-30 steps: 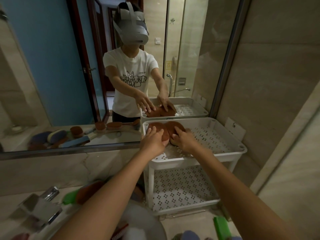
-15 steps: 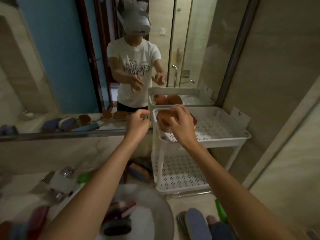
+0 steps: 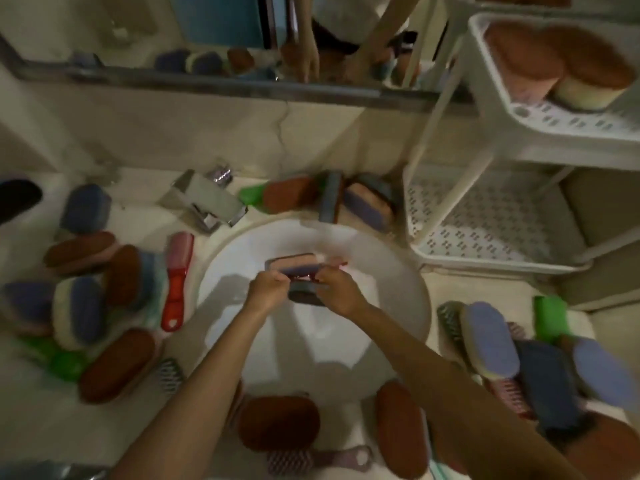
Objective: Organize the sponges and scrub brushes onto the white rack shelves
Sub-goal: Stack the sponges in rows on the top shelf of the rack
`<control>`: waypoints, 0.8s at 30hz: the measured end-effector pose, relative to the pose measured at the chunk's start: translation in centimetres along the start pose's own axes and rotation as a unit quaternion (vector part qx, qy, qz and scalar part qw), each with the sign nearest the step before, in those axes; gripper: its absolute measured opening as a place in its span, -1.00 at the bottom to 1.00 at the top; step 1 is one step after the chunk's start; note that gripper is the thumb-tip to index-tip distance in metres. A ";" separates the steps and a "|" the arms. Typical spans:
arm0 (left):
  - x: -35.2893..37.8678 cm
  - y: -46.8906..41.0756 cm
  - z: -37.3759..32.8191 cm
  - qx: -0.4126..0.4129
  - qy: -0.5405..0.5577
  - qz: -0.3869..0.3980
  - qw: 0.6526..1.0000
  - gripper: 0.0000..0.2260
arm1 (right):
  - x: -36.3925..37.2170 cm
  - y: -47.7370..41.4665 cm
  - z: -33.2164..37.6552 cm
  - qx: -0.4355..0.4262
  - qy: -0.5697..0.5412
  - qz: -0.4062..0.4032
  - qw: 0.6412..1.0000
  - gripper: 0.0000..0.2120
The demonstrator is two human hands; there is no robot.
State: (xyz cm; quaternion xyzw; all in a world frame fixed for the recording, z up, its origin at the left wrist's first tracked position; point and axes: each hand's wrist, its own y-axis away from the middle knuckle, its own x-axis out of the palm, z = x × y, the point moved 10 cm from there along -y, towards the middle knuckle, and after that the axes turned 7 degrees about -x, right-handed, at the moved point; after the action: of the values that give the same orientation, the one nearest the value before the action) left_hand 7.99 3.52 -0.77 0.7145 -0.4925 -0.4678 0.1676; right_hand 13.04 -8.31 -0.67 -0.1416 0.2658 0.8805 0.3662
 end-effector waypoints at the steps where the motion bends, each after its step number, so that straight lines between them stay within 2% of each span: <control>1: 0.4 -0.8 1.2 -0.010 -0.012 0.004 1.000 -0.72 | 0.9 -0.5 -2.4 0.036 0.033 0.008 0.999 -0.65; 4: 1.5 -2.4 3.7 -0.047 -0.010 0.030 0.998 -0.70 | 1.7 -1.9 -6.7 0.082 0.145 -0.010 0.986 -0.57; 8: 2.5 -4.5 4.9 -0.084 0.007 0.070 0.994 -0.73 | 2.6 -3.5 -8.6 0.099 0.206 0.004 0.974 -0.54; 11: 3.1 -5.3 5.8 -0.135 0.076 0.092 0.984 -0.88 | 3.0 -4.2 -9.4 0.098 0.234 0.000 0.967 -0.54; 14: 4.2 -5.8 6.6 -0.163 0.137 0.118 0.970 -0.91 | 3.8 -4.2 -10.2 0.105 0.252 0.022 0.962 -0.59; 16: 4.8 -6.0 6.9 -0.168 0.195 0.130 0.958 -0.80 | 4.1 -4.0 -10.3 0.101 0.246 0.029 0.964 -0.62; 19: 5.7 -6.0 7.1 -0.192 0.309 0.148 0.920 -0.62 | 4.1 -3.6 -9.3 0.042 0.238 0.009 0.970 -0.61; 21: 6.3 -5.8 6.6 -0.190 0.332 0.165 0.909 -0.59 | 4.3 -3.2 -7.3 -0.039 0.258 -0.017 0.965 -0.61; 22: 6.3 -5.8 6.4 -0.186 0.344 0.161 0.906 -0.59 | 4.5 -3.1 -6.1 -0.085 0.259 -0.023 0.962 -0.59; 24: 5.3 -6.0 6.7 -0.191 0.384 0.105 0.897 -0.59 | 5.6 -2.8 -4.1 -0.156 0.263 0.010 0.952 -0.57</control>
State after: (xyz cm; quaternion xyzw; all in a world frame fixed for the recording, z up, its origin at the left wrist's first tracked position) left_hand 6.14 3.23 -11.02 0.7372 -0.3629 -0.2219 0.5249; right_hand 11.46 -5.79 -7.52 -0.4203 0.2138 0.8463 0.2478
